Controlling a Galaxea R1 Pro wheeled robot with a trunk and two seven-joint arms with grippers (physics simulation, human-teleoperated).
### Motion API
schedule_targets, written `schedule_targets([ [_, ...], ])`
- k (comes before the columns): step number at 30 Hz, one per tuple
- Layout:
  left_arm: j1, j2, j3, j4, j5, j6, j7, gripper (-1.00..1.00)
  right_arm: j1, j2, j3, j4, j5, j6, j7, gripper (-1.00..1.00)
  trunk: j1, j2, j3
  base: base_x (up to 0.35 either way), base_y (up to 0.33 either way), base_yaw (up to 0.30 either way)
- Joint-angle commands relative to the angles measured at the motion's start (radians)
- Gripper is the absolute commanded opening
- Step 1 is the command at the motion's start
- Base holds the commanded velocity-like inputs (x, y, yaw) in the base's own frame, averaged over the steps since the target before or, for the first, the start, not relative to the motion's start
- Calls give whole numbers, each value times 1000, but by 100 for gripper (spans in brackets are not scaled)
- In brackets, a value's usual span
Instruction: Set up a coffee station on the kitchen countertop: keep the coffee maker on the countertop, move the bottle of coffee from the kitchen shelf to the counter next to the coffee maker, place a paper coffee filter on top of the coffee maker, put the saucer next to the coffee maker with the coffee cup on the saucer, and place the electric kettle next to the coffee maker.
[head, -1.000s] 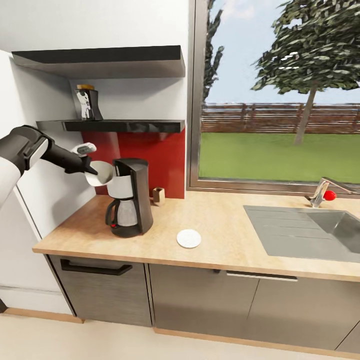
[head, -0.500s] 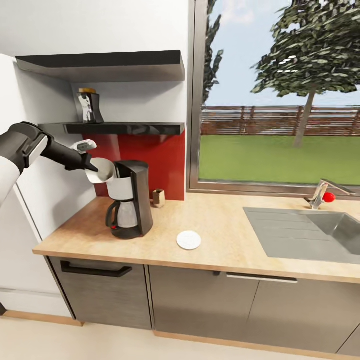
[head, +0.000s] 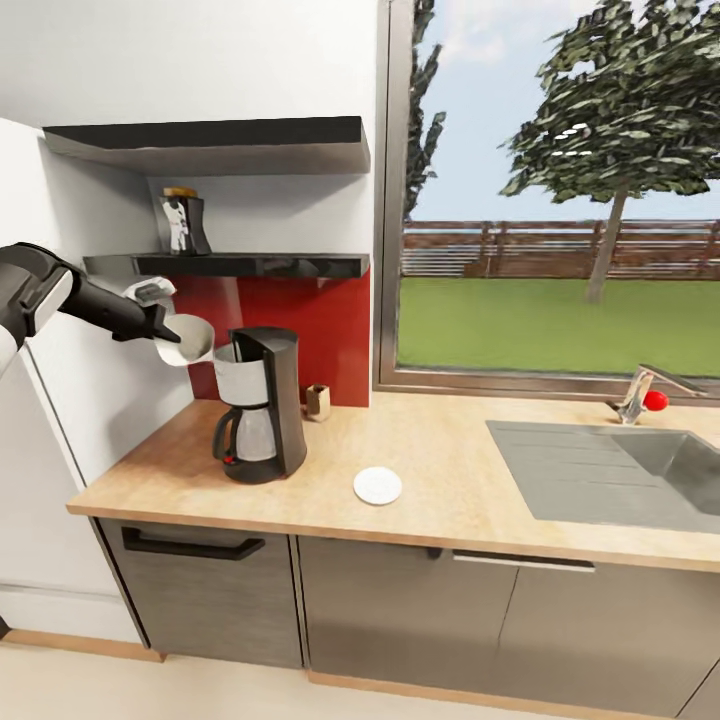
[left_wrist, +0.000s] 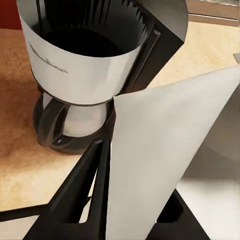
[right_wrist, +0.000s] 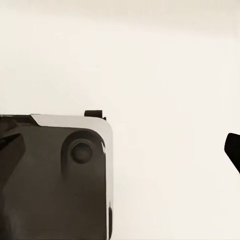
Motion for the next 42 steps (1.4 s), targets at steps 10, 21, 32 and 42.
schedule_targets([
  [10, 4, 5, -1, 2, 8, 3, -6, -100, 0, 1, 1, 2, 1, -3, 0, 100, 0, 0, 15, 8, 0, 0],
  [21, 8, 3, 0, 3, 7, 2, -45, -100, 0, 0, 0, 46, 0, -3, -2, 100, 0, 0, 31, 253, 39, 0],
  [32, 8, 2, -3, 2, 7, 1, -46, -100, 0, -1, 0, 48, 1, -5, -2, 100, 0, 0, 33, 57, 12, -23],
  [42, 9, 3, -6, 2, 5, -1, -46, -100, -1, -6, 0, 49, 2, -3, -3, 100, 0, 0, 37, 122, 0, -120],
])
